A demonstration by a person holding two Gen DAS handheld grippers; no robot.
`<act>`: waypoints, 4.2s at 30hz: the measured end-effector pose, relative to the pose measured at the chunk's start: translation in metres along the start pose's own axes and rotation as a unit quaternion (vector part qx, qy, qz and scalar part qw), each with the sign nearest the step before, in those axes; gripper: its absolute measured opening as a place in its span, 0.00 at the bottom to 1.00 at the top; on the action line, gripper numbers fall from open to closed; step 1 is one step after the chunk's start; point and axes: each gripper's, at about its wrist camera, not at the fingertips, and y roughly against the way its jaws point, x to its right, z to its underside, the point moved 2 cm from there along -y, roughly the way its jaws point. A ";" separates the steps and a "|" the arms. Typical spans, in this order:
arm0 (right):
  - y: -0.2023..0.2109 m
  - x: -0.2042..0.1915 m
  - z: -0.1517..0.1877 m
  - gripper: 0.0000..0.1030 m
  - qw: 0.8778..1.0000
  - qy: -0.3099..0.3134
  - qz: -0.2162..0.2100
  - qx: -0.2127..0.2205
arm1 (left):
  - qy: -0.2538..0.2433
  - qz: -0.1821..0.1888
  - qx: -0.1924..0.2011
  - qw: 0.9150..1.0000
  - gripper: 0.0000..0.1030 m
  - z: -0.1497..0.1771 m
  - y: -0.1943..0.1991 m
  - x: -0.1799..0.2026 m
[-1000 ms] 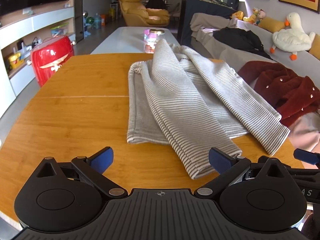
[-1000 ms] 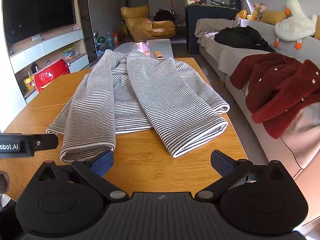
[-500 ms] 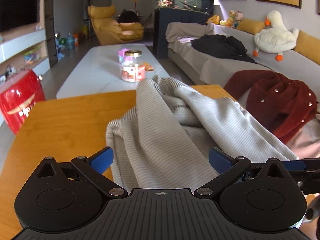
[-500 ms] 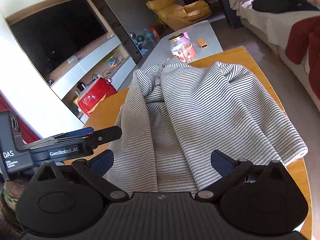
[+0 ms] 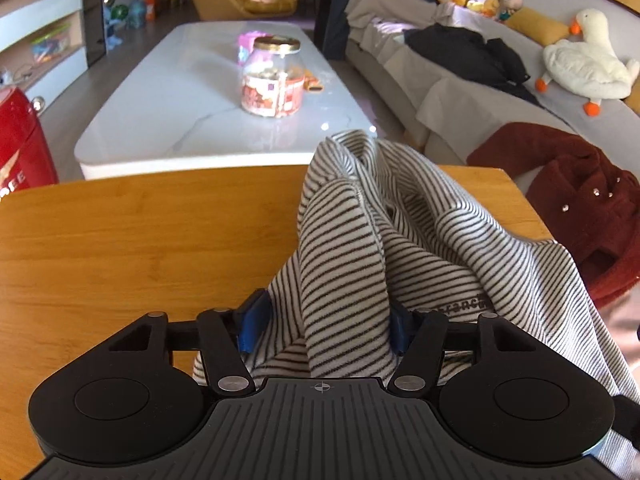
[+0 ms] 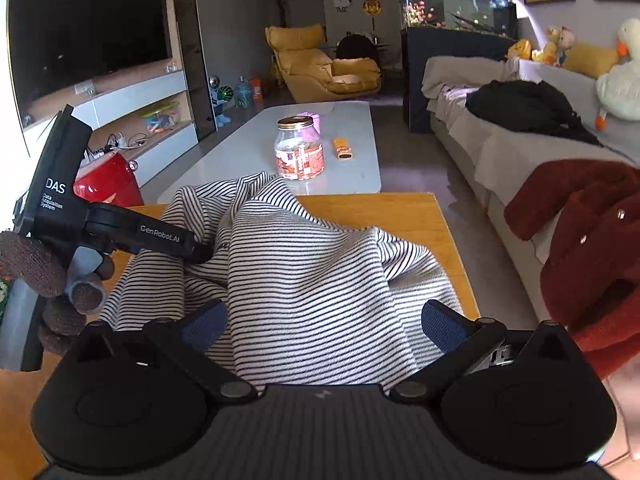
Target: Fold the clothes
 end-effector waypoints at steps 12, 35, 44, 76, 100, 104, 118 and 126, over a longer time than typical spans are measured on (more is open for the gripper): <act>-0.105 -0.063 -0.046 1.00 0.972 0.231 0.012 -0.035 | -0.002 -0.028 0.052 0.998 0.27 -0.008 0.023 -0.050; -0.044 0.063 -0.048 1.00 0.939 0.130 0.313 0.063 | 0.034 -0.103 0.065 0.992 0.44 0.019 0.088 -0.120; -0.023 -0.003 -0.044 1.00 0.995 0.098 -0.002 0.029 | 0.054 -0.023 0.093 0.994 0.77 0.020 0.136 -0.080; 0.065 -0.075 -0.025 1.00 0.956 0.091 -0.271 -0.063 | 0.011 0.152 -0.045 0.987 0.95 0.146 0.160 -0.068; -0.044 -0.018 -0.072 0.99 0.992 -0.014 -0.121 -0.037 | 0.032 0.054 0.036 0.997 1.00 0.133 0.177 -0.088; -0.011 -0.004 -0.037 1.00 0.985 -0.051 -0.152 -0.058 | 0.043 0.049 0.034 0.997 1.00 0.135 0.175 -0.079; 0.079 0.019 0.067 1.00 0.965 -0.184 -0.174 -0.061 | 0.021 0.039 0.051 0.998 1.00 0.159 0.200 -0.056; 0.091 -0.025 0.067 1.00 0.976 -0.104 -0.188 -0.030 | -0.097 0.016 0.053 0.994 1.00 0.200 0.227 -0.021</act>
